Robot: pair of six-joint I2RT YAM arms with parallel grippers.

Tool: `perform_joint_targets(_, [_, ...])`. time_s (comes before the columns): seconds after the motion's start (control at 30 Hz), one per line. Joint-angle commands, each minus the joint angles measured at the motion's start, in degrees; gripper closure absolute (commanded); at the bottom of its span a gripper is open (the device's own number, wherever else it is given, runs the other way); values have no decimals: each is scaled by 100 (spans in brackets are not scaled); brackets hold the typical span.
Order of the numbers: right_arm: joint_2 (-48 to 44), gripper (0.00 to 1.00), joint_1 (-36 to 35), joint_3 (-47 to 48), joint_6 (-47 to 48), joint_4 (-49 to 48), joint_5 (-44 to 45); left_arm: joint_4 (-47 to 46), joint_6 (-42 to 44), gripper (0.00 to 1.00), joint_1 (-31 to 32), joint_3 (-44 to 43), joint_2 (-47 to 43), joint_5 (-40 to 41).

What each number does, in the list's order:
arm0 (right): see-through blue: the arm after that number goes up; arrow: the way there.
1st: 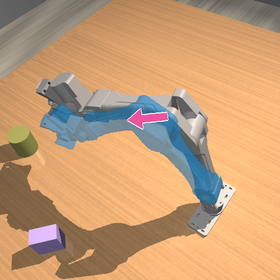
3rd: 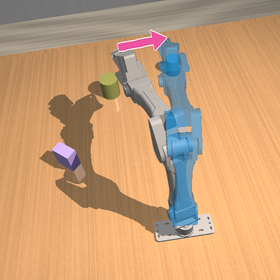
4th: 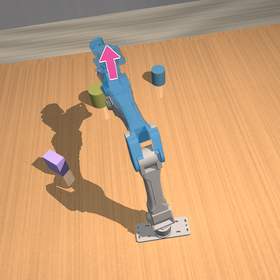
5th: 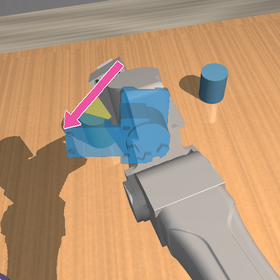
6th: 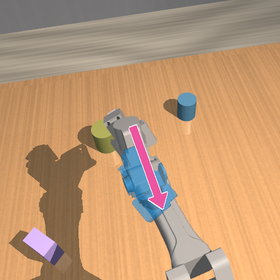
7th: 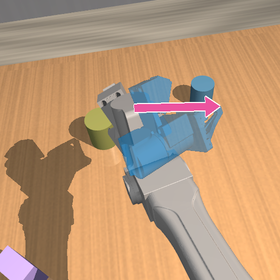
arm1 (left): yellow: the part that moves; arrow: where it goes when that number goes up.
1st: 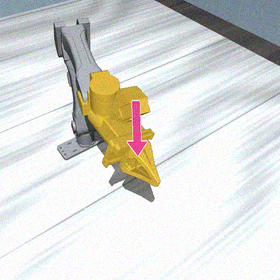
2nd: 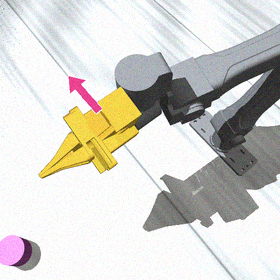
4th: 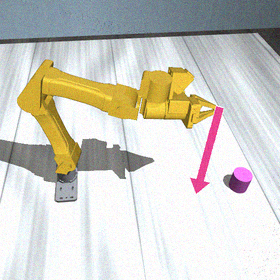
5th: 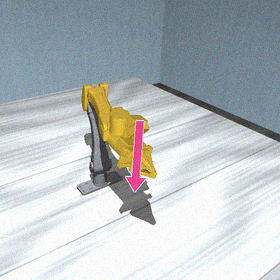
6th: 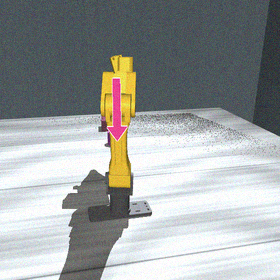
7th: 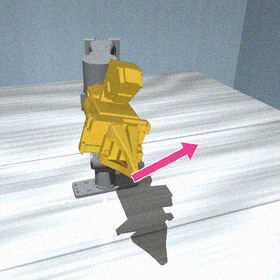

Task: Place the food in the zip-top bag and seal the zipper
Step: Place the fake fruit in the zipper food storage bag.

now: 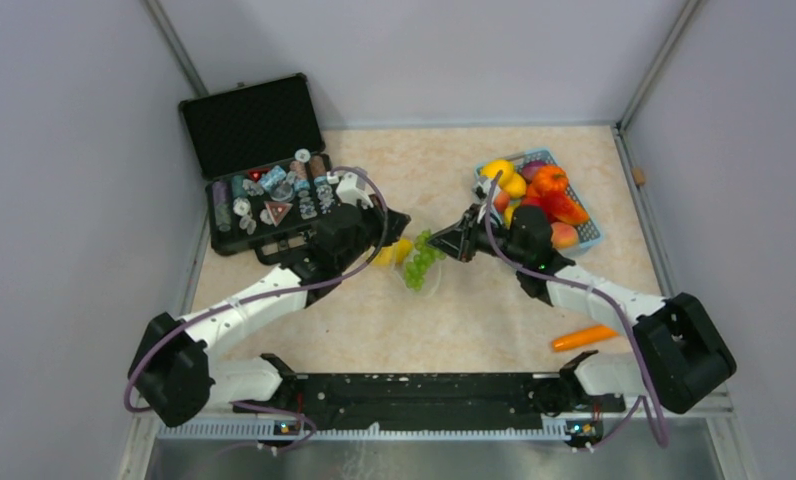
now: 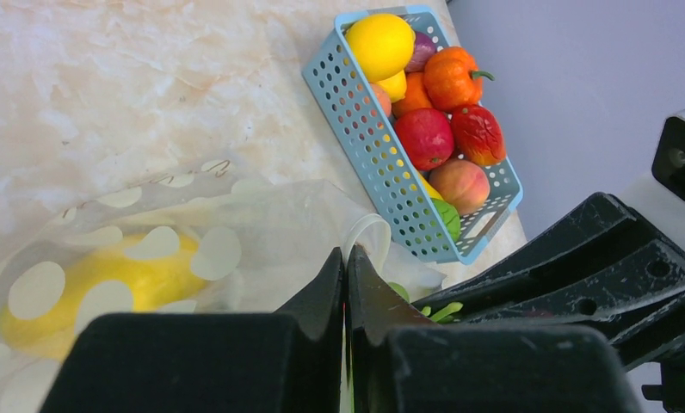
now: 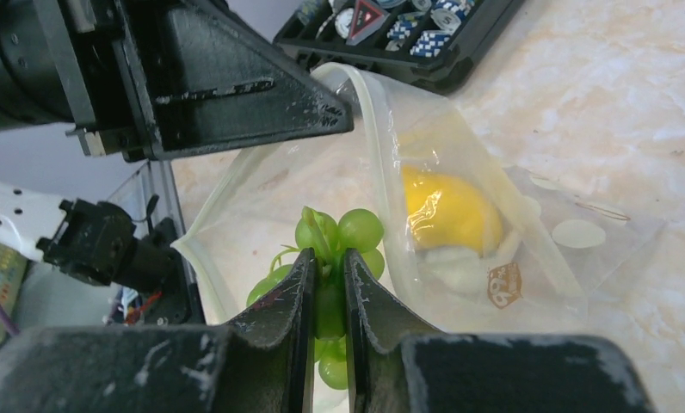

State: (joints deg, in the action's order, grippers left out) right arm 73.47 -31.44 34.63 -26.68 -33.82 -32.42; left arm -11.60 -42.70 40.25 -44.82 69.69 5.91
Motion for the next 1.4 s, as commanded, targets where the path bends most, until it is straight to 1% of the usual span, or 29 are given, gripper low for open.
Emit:
perform_joint_targets(0.0, [-218, 92, -193, 379, 943, 397, -32, -260, 105, 97, 6, -8, -171, 12])
perform_joint_targets(0.07, [-316, 91, -245, 418, 1183, 584, 340, -233, 102, 97, 1, -52, -127, -61])
perform_joint_targets(0.13, [-458, 91, -252, 356, 1226, 432, 542, -151, 81, 97, 0, -111, -45, -116])
perform_joint_targets(0.2, [-534, 91, -270, 399, 1281, 382, 592, -120, 74, 97, 0, -164, 31, -209])
perform_joint_targets(0.27, [-496, 90, -387, 606, 1537, 726, 619, -105, 46, 97, 2, -217, 107, -280])
perform_joint_targets(0.33, [-389, 89, -468, 735, 1732, 865, 578, -114, 21, 99, 5, -266, 155, -374])
perform_joint_targets(0.43, [-179, 88, -490, 755, 1691, 797, 793, -383, -76, 100, 0, -143, 27, -462])
perform_joint_targets(0.5, [-38, 88, -528, 877, 1715, 1026, 1140, -625, -67, 100, 0, -36, -46, -543])
perform_joint_targets(0.7, [166, 86, -547, 877, 1700, 949, 1541, -482, -52, 99, 0, -152, -53, -563])
perform_joint_targets(0.77, [205, 84, -549, 922, 1666, 996, 1725, -499, -61, 99, 1, -153, -52, -742])
perform_joint_targets(0.87, [226, 79, -554, 960, 1645, 910, 1613, -540, -86, 99, 0, -151, -61, -759])
perform_joint_targets(0.93, [304, 72, -556, 1084, 1700, 993, 1337, -560, -82, 99, 0, -165, -61, -758])
perform_joint_targets(1.03, [532, 66, -591, 1494, 1916, 1529, 717, -620, -19, 99, 0, -172, -79, -743])
perform_joint_targets(1.07, [582, 63, -591, 1587, 1915, 1694, 635, -554, 39, 99, 0, -193, -100, -660])
perform_joint_targets(1.1, [581, 60, -593, 1605, 1833, 1725, 613, -416, 66, 99, 0, -215, -155, -358])
perform_joint_targets(1.23, [214, 52, -592, 1304, 1689, 1478, 648, -359, 88, 100, -13, 21, -590, 484])
perform_joint_targets(1.37, [-318, 51, -596, 1166, 1536, 1344, 609, -169, 65, 100, -189, 232, -1027, 1086])
